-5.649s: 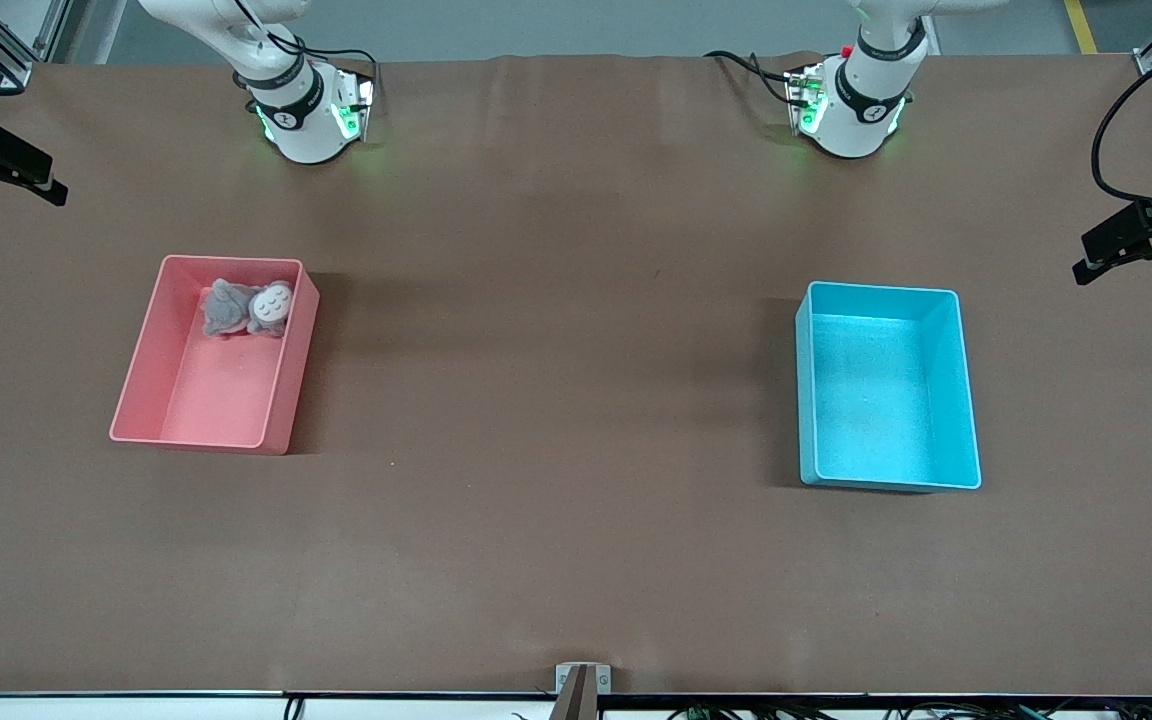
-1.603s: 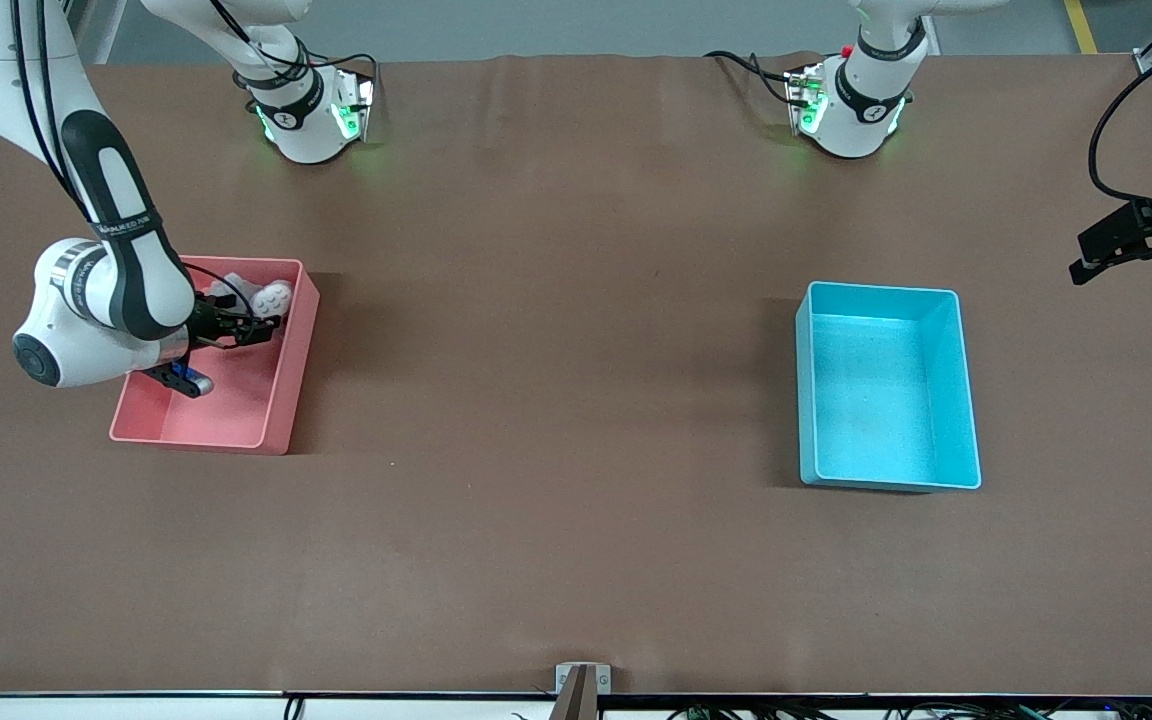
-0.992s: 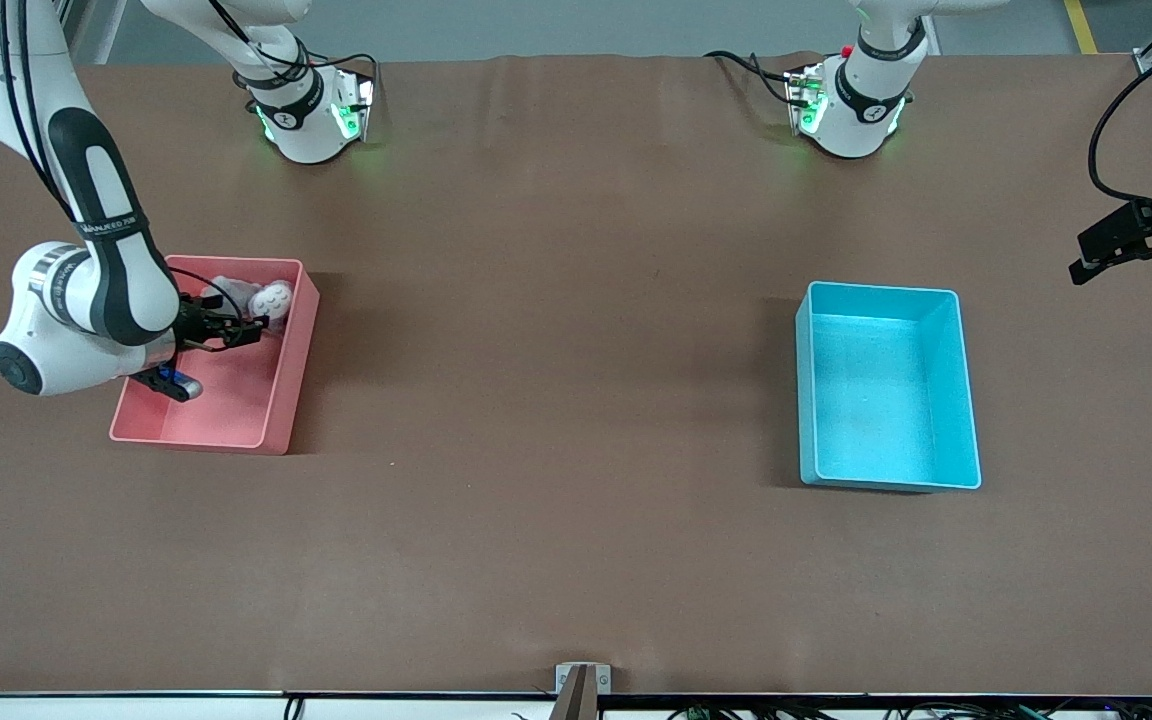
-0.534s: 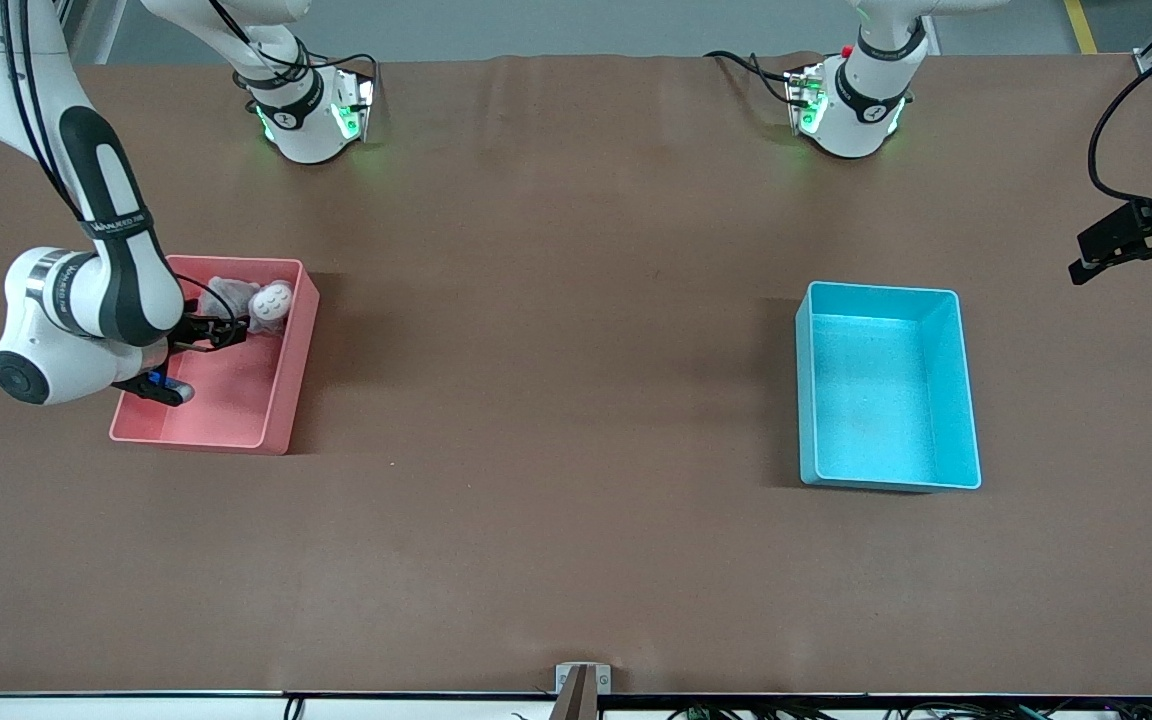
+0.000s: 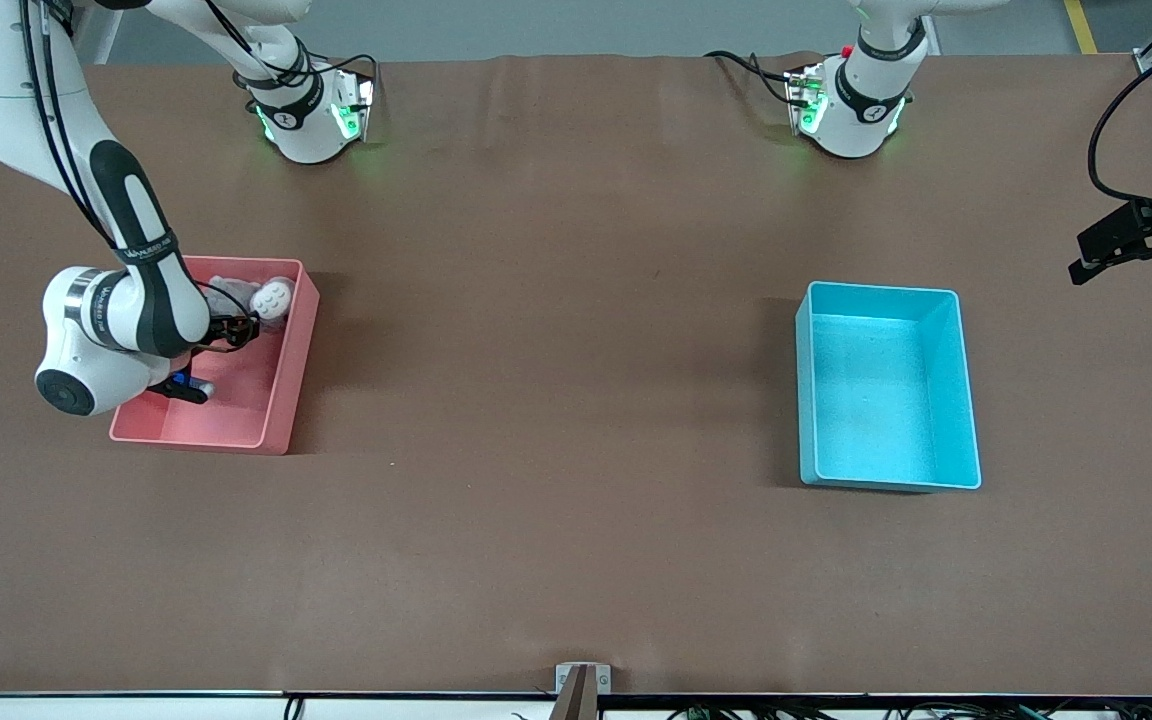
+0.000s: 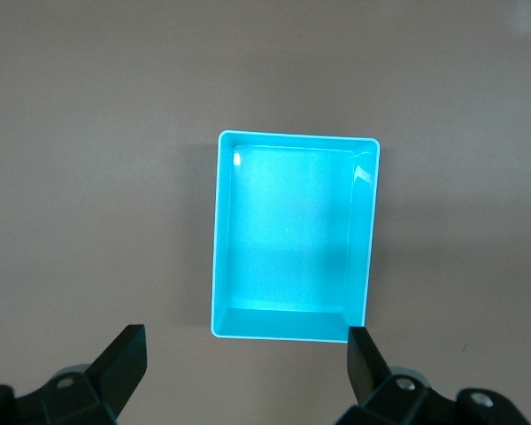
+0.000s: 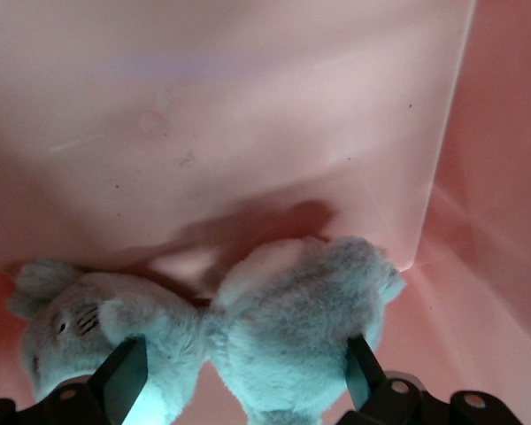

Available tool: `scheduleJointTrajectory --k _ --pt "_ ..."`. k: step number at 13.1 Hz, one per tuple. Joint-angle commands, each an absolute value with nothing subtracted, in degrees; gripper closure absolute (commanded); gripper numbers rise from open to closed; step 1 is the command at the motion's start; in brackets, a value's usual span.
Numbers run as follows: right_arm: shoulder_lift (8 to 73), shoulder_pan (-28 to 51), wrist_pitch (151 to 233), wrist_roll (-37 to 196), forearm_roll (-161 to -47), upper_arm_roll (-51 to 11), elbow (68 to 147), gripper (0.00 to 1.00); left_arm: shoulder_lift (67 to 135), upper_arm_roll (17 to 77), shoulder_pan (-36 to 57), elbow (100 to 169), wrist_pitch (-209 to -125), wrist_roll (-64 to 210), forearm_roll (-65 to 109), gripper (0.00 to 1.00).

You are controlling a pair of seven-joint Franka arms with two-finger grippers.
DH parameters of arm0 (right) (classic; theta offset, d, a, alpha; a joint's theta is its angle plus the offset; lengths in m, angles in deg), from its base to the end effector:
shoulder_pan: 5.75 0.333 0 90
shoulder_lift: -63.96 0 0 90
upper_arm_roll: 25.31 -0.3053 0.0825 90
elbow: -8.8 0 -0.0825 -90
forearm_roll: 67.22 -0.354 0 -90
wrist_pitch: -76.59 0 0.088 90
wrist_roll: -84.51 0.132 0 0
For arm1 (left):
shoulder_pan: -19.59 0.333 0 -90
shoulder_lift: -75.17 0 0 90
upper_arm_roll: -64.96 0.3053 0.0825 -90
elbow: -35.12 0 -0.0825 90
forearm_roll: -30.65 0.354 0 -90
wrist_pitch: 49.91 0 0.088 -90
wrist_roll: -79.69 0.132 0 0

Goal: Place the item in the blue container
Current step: 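Close the right gripper on one grey plush toy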

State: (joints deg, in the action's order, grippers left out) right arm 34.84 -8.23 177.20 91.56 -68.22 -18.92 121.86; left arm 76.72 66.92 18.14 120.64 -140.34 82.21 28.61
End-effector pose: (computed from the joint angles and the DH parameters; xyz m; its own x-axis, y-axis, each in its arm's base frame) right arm 0.4759 -0.0741 0.1748 0.7125 -0.2640 -0.6501 -0.2431 -0.9620 0.1242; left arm 0.5356 -0.0002 0.6099 0.9976 -0.0349 0.0601 -0.0368 -0.9988 0.0320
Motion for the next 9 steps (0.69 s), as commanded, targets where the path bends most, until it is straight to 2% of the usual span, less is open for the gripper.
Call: scheduleJointTrajectory --k 1,2,6,9 --pt "34.78 -8.48 176.88 90.84 -67.31 -19.07 122.36 0.07 76.75 66.81 18.09 119.93 -140.0 82.86 29.16 0.0" --pt "34.78 -8.39 176.79 90.76 -67.31 -19.07 122.27 0.13 76.75 66.89 18.09 120.02 -140.0 82.86 29.16 0.0" --pt "34.87 -8.74 176.44 90.75 -67.31 -19.07 122.09 0.65 76.75 66.81 18.18 120.02 -140.0 82.94 29.16 0.0" --pt "34.87 -8.83 175.74 90.75 -67.31 -19.16 121.92 0.91 76.75 66.81 18.27 120.02 -140.0 82.94 29.16 0.0"
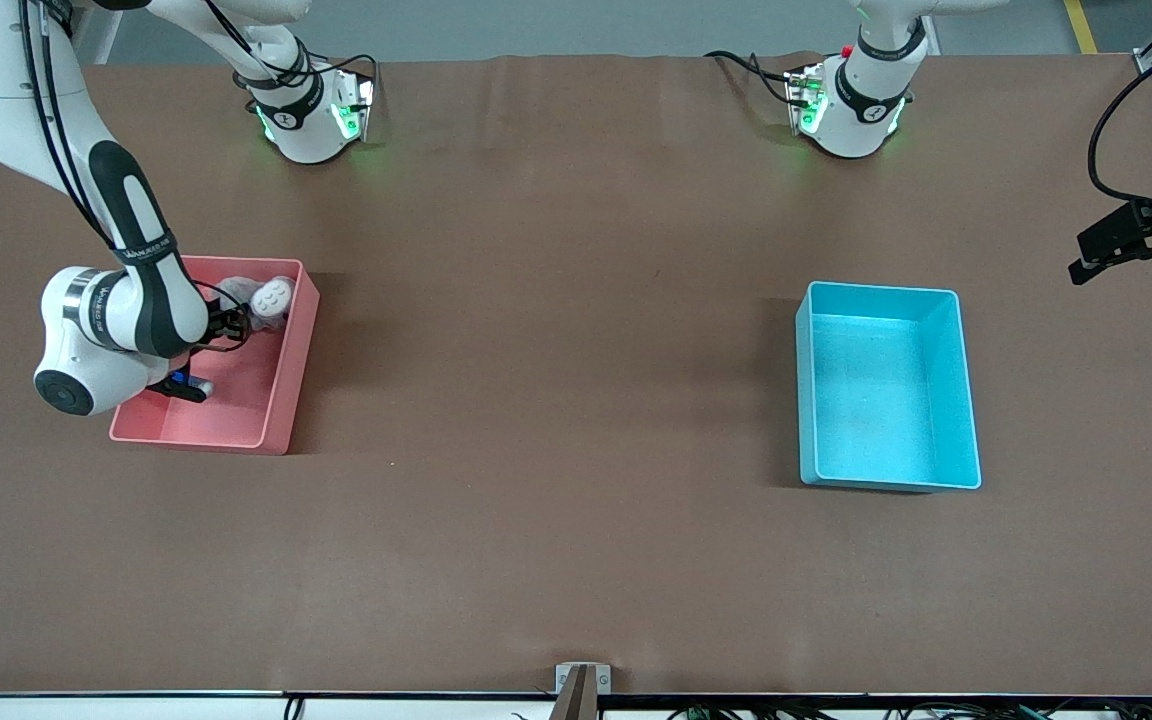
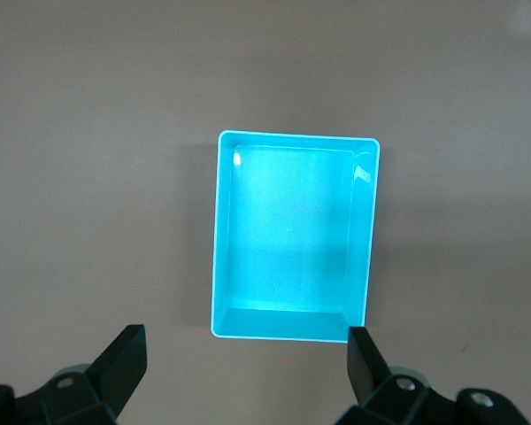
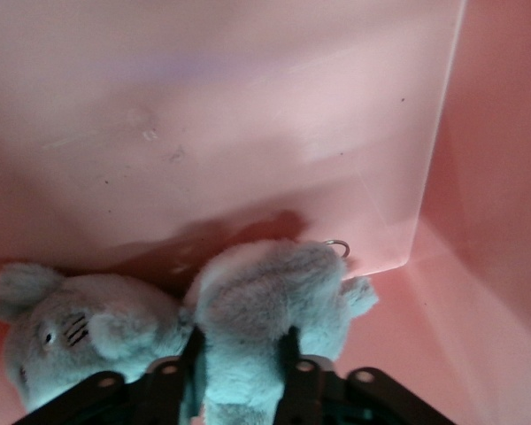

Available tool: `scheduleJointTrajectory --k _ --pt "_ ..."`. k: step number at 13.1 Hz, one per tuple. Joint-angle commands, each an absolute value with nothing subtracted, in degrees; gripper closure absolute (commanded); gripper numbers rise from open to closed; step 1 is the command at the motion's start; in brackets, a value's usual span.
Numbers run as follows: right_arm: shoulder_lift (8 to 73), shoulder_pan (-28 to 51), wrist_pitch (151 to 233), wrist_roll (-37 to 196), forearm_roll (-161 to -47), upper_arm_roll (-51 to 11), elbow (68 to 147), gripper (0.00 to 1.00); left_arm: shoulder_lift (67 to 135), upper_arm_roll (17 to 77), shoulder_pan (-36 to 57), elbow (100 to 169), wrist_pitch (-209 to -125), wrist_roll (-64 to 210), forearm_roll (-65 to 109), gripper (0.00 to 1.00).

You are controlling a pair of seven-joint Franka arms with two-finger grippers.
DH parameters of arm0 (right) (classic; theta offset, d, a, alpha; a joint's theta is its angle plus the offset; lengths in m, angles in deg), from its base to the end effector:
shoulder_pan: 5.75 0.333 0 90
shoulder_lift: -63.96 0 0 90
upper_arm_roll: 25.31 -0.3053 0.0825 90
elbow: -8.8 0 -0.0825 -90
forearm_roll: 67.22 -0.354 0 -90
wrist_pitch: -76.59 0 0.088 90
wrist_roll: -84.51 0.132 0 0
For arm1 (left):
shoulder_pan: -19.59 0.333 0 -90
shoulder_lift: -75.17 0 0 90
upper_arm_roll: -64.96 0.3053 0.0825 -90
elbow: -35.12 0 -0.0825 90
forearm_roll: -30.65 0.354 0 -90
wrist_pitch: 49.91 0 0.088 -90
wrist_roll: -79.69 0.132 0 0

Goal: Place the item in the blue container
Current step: 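Close the right gripper on one grey plush toy, then lift the grey plush out of the pink box with the right gripper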

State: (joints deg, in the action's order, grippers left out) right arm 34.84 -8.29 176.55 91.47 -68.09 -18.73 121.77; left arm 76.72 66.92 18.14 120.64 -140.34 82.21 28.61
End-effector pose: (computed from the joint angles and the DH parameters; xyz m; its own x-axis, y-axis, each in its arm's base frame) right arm 0.4744 -0.0763 0.1755 0.7057 -0.2652 -0.6570 -0.2432 -0.9616 0.1270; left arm 0.5356 -0.0002 0.6099 0.9976 -0.0349 0.0601 -0.0368 -0.9988 0.0320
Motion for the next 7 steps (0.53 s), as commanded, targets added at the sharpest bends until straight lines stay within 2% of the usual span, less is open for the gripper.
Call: scheduleJointTrajectory --k 1,7 --pt "34.87 -8.74 175.12 90.75 -67.31 -19.16 121.66 0.97 76.75 66.81 18.27 120.02 -140.0 83.03 29.16 0.0" --pt "34.87 -8.48 167.66 90.75 -67.31 -19.16 115.42 1.0 76.75 66.81 18.27 120.02 -139.83 83.12 29.16 0.0"
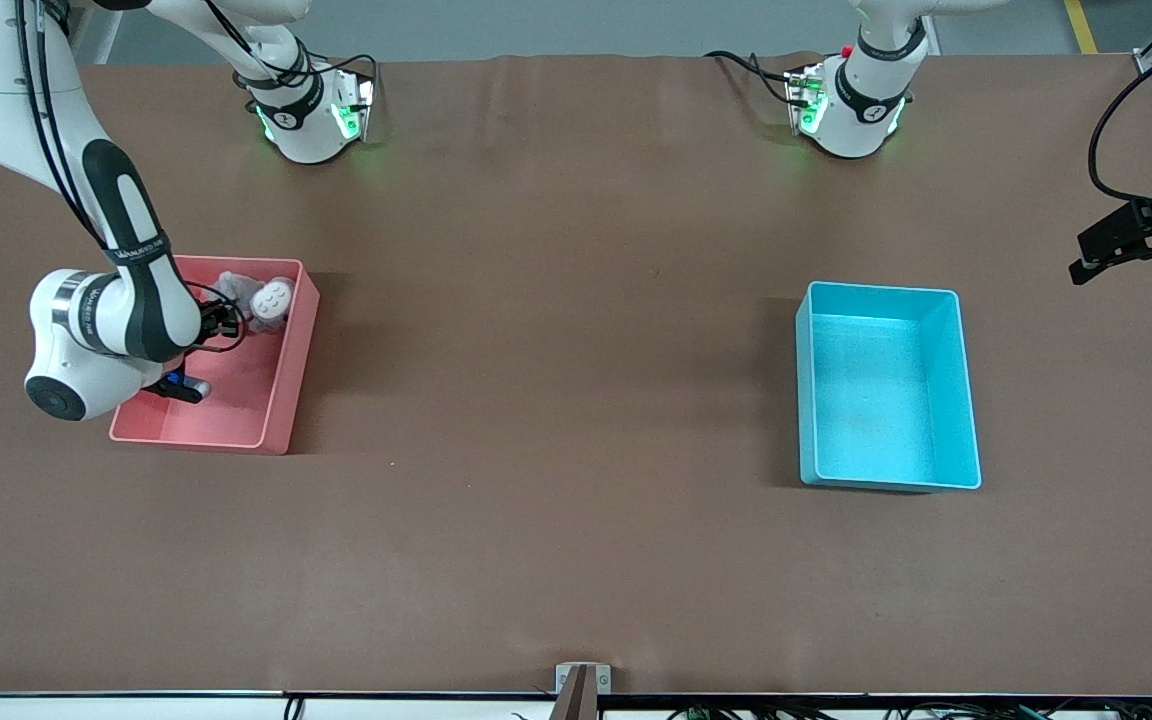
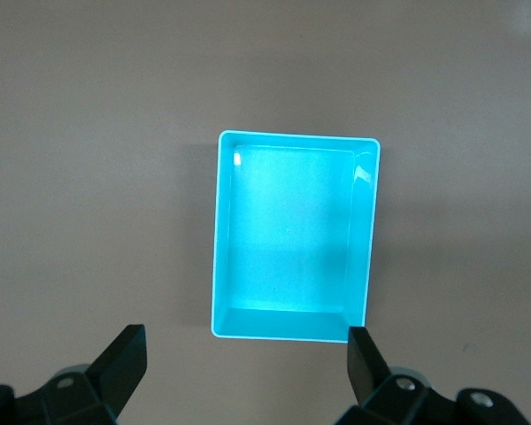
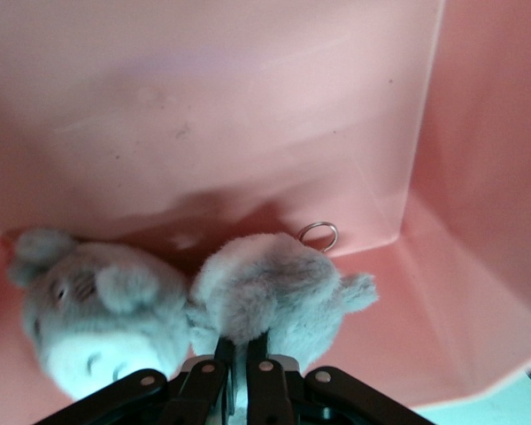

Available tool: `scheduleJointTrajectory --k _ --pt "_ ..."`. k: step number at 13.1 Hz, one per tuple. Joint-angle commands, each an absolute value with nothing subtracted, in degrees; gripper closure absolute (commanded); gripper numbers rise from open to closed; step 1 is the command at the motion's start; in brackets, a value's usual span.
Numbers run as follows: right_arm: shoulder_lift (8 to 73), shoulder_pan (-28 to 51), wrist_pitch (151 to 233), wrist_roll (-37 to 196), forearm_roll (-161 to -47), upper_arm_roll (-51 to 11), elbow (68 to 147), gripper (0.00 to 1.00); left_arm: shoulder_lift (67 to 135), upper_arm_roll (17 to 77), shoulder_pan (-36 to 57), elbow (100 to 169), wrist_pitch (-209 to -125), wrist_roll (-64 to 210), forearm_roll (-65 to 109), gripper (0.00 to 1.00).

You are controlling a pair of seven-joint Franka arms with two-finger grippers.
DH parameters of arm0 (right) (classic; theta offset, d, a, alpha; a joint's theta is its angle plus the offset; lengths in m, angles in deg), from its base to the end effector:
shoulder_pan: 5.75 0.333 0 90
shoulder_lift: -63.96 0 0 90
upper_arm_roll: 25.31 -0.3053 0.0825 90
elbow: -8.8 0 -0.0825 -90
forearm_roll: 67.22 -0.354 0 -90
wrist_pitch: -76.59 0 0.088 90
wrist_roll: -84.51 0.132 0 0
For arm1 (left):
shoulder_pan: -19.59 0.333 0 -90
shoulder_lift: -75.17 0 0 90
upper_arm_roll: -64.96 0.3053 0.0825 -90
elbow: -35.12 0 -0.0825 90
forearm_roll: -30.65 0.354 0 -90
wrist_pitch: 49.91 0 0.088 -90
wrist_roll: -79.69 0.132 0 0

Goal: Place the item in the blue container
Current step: 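Lift the grey plush out of the pink box with the right gripper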

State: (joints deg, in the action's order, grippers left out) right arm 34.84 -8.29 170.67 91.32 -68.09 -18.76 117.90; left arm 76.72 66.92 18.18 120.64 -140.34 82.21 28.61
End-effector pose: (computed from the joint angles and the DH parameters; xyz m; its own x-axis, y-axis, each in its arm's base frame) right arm 0.4837 -0.0761 0.1960 0.6830 -0.2587 -0.6830 -0.2375 -0.9630 0.1273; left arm 0.5356 0.0002 0.6099 0.9976 -0.0342 0.0601 -0.0361 -0.9988 0.0320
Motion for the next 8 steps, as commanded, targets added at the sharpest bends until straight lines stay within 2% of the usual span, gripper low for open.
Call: scheduleJointTrajectory --k 1,4,8 --pt "34.87 -8.48 166.95 90.75 -67.31 -19.16 114.72 1.0 76.75 66.81 18.27 120.02 -140.0 83.03 29.16 0.0" --pt "34.87 -8.3 164.76 90.84 -67.31 -19.16 111.82 1.0 76.75 66.89 18.09 120.02 -140.0 83.12 29.16 0.0" --pt "34.96 -7.6 159.91 91.46 -68.09 -19.24 102.87 0.99 78.06 66.72 17.83 120.02 -140.0 83.21 29.33 0.0"
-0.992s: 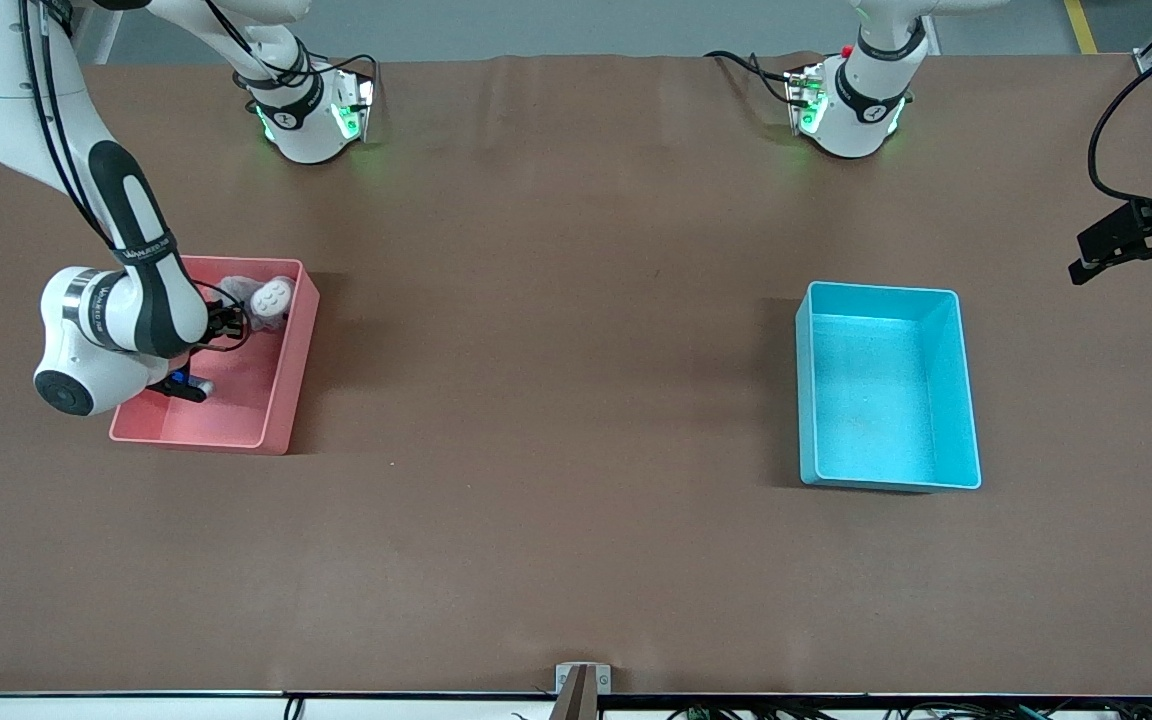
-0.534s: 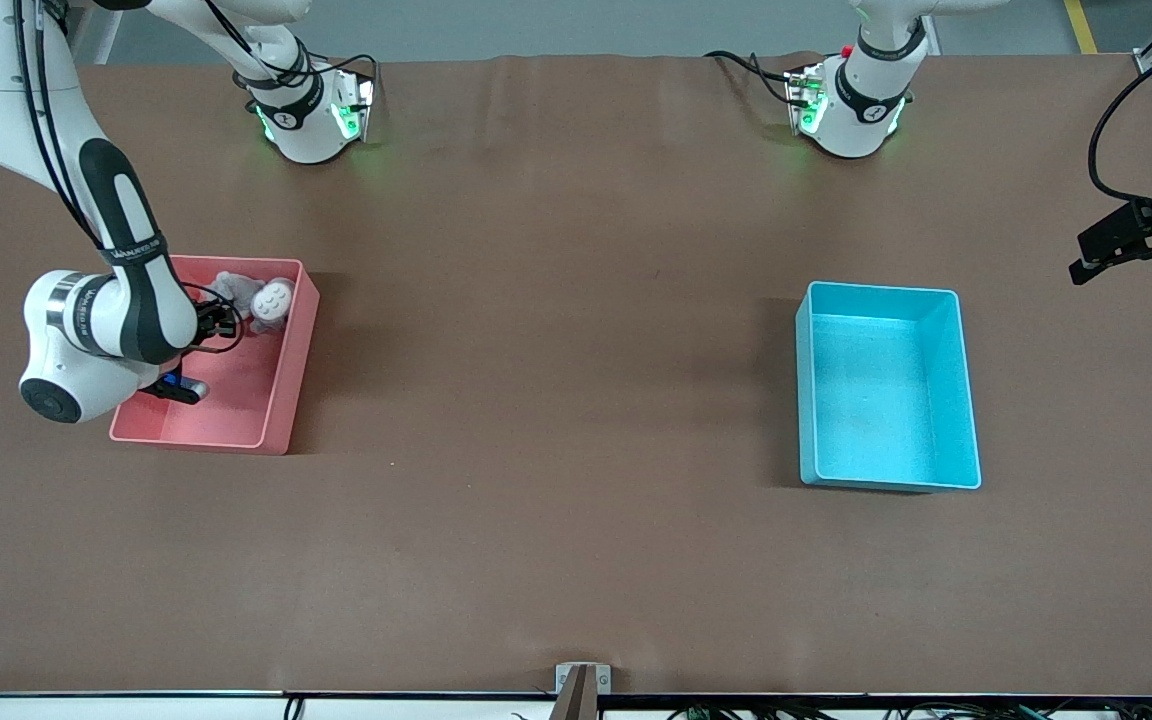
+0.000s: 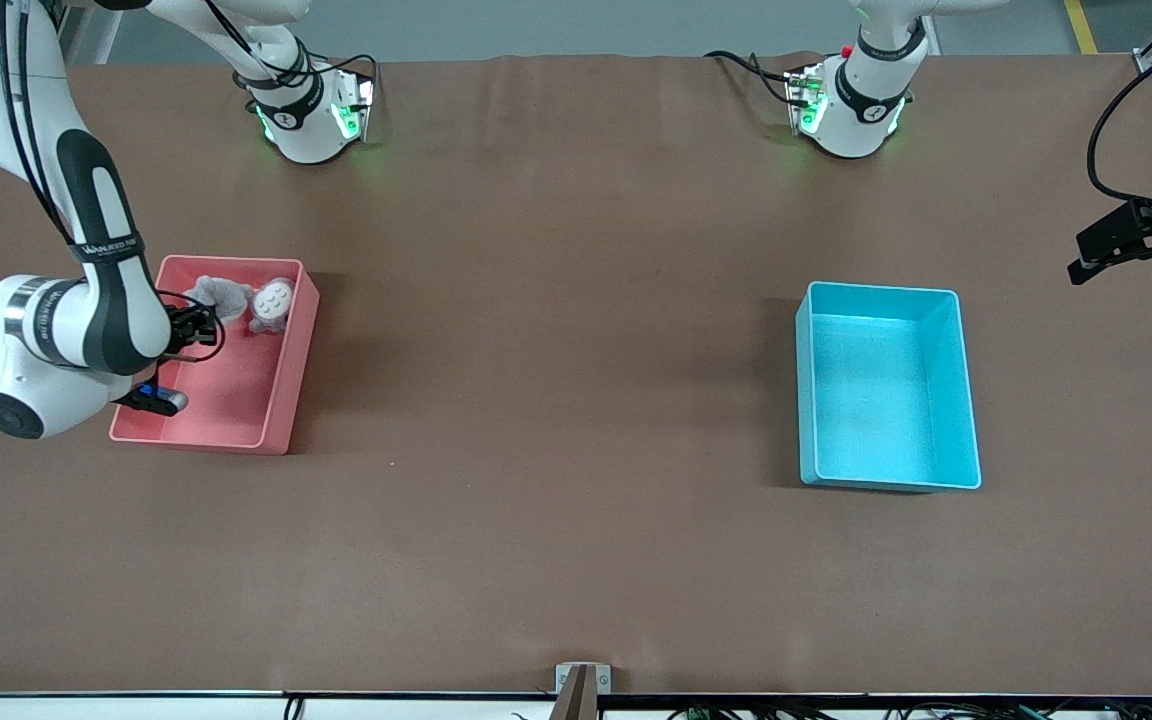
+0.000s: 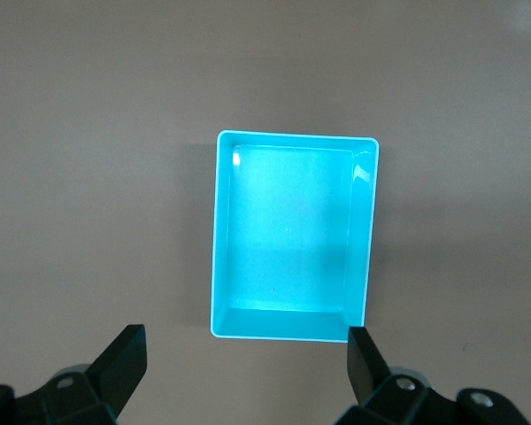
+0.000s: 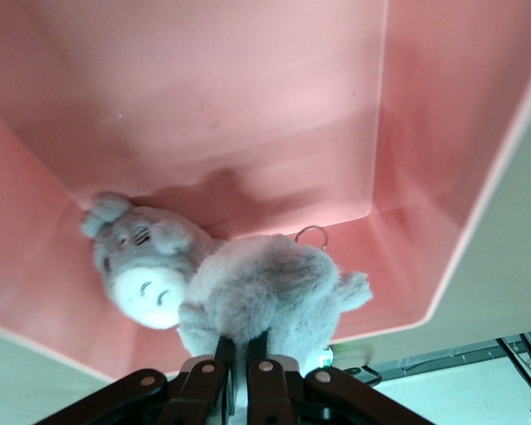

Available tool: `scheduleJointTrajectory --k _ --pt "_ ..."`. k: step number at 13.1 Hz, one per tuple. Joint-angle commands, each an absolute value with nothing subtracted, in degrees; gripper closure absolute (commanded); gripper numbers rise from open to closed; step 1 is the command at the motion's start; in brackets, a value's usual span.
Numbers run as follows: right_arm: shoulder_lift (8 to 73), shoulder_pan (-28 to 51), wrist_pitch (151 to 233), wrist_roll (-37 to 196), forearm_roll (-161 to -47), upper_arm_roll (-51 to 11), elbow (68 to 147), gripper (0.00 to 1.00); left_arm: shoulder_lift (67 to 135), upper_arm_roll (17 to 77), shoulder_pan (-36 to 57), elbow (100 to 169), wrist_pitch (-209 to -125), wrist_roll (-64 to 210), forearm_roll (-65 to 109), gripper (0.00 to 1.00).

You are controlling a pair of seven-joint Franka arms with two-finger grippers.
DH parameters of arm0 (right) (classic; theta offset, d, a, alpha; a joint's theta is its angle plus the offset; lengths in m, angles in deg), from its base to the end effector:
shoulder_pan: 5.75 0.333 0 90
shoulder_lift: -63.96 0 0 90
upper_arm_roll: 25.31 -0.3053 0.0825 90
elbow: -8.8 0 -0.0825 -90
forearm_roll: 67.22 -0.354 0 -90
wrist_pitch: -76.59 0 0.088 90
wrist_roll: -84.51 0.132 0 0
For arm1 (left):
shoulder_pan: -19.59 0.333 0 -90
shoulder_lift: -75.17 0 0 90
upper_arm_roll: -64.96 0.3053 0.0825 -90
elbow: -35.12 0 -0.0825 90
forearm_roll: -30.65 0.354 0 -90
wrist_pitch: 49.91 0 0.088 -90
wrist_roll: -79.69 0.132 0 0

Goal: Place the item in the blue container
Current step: 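Lift the grey plush out of the pink box with the right gripper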

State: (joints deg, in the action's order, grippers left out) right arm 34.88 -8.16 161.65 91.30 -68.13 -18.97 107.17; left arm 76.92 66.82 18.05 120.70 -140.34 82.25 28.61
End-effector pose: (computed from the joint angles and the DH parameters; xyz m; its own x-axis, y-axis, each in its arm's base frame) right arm 0.5225 -0.0751 0.2545 0.7058 -0.2527 -0.6618 -0.2329 -0.9651 0.1201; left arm 0.5366 -0.0020 0.6076 0.9977 -0.0389 0.0556 -0.0407 -0.9987 0.0321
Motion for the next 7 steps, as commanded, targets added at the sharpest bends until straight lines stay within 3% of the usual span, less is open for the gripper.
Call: scheduleJointTrajectory --k 1,5,7 --pt "34.96 -7.34 159.83 91.63 -68.79 -19.42 101.02 1.0 78.15 66.63 17.74 120.02 -140.0 83.21 29.34 0.0" --pt "38.11 -6.9 159.21 96.09 -77.41 -19.42 99.59 1.0 79.46 65.93 17.3 120.28 -139.74 82.77 29.16 0.0" --pt "40.13 -2.62 159.65 106.35 -77.59 -19.51 99.51 1.0 80.26 65.93 17.3 120.55 -139.39 82.51 29.16 0.0"
